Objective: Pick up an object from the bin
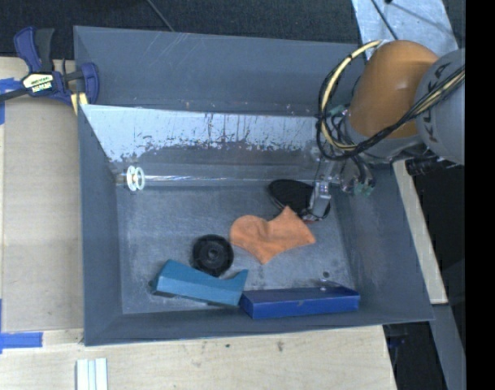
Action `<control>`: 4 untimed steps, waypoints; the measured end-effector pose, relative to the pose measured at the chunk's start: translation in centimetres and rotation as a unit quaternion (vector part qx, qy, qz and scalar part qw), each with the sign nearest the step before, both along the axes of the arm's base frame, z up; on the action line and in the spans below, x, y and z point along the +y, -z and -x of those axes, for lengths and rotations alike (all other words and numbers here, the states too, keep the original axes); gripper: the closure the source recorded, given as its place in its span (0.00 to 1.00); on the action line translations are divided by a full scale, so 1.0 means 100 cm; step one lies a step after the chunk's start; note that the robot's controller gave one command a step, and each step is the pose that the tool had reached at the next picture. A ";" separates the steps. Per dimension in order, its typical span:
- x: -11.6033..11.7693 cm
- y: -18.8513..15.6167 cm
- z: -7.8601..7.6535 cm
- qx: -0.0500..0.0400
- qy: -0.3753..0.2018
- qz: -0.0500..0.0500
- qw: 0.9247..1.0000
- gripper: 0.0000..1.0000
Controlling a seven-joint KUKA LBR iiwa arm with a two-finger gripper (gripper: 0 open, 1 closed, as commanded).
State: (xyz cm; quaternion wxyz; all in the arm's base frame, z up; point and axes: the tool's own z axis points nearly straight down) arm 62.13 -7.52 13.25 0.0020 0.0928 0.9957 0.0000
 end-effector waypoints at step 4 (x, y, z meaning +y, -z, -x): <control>0.040 0.059 0.020 0.000 0.053 0.000 0.999 1.00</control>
Offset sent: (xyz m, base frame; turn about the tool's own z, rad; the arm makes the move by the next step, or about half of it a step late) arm -0.0188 0.0307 -0.0562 0.1128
